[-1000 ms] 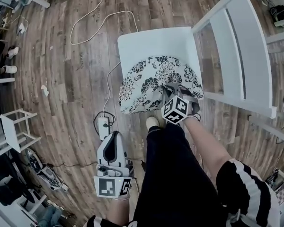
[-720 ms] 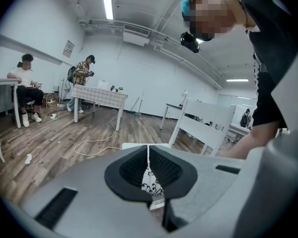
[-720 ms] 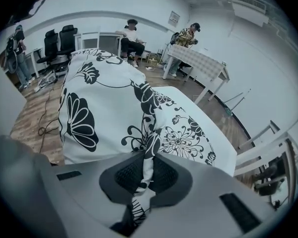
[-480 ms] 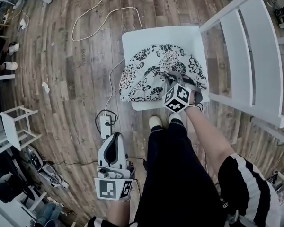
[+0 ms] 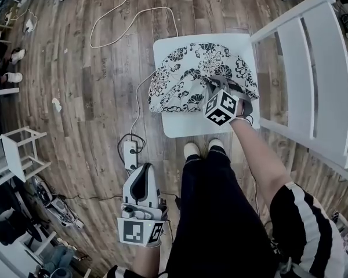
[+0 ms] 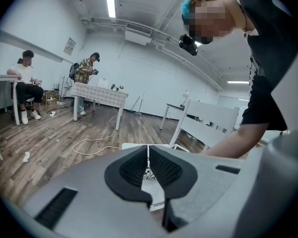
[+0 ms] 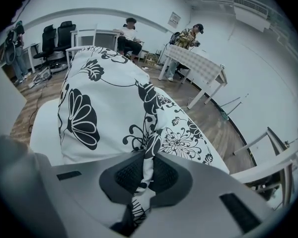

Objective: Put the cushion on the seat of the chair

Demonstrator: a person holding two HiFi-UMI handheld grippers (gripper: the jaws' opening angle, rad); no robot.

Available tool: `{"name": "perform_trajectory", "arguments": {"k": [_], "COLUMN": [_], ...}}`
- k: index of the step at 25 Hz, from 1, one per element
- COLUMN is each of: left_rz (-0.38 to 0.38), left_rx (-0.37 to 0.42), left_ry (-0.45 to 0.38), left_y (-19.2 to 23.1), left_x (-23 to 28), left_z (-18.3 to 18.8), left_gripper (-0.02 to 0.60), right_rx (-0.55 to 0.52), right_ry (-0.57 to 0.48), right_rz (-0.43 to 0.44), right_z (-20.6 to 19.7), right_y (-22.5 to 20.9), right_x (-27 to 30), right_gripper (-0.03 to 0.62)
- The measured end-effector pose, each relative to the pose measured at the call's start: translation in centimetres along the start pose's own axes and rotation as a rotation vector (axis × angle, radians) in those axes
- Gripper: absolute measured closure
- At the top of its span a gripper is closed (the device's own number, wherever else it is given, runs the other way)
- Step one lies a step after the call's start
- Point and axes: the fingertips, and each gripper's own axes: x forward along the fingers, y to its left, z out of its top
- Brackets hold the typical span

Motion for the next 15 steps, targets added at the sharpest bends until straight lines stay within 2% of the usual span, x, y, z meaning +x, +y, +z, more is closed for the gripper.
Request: {"name": "perform_trajectory", "arguments": {"k": [4,15], "left_rz": [0.001,-0.005], "left_rx": [0.002,0.0], "left_ry": [0.007,-0.02], "left_y": [0.2,0.0], "left_x": [0.5,-0.2], "left_z": [0.4,-0.6], "left_gripper": [0.568,0.568], "right_rx": [-0.004,-0.02], "right_ry": [0.001,-0.005], "right_rz": [-0.009,-0.028], "right_z": [0.6,0.4], "right_y": [-1.7,-1.9], "right_x": [0.6,1.4], "right_gripper": [0.566,0.566]}}
